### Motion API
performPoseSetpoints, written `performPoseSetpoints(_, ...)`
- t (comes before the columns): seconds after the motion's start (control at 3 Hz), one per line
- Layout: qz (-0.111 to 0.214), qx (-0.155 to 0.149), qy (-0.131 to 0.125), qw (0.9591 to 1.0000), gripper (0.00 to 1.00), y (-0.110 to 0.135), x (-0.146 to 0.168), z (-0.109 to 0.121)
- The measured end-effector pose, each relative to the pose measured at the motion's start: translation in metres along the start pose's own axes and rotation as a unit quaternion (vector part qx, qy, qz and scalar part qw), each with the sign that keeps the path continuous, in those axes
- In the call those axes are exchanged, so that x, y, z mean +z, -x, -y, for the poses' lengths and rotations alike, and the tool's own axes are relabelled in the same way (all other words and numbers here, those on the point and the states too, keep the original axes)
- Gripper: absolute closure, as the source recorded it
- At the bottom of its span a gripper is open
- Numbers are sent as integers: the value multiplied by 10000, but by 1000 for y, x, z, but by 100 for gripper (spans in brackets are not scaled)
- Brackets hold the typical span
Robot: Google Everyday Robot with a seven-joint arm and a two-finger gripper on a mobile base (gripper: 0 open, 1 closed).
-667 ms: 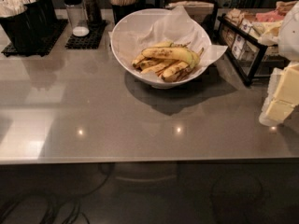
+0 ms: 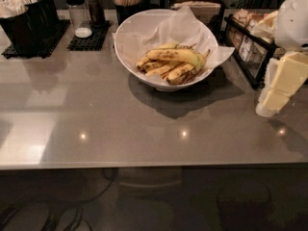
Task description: Pick banana from white bowl
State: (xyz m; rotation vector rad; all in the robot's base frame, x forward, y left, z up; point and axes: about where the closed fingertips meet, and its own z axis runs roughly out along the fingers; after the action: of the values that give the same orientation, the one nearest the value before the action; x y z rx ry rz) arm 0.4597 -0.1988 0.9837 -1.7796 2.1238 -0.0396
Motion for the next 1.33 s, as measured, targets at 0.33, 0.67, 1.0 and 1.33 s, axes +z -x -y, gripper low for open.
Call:
performPoseSetpoints(0.33,657,-287,290,9970,0,29,13,28)
performPoseSetpoints(0.67,1386,-439,713,9868,0,67,34,54)
performPoseSetpoints(1.0,1718,-520,1144,9771,0,105,67,71)
performPoseSetpoints(1.33,1792,-500,1118,9762,0,111,72,77)
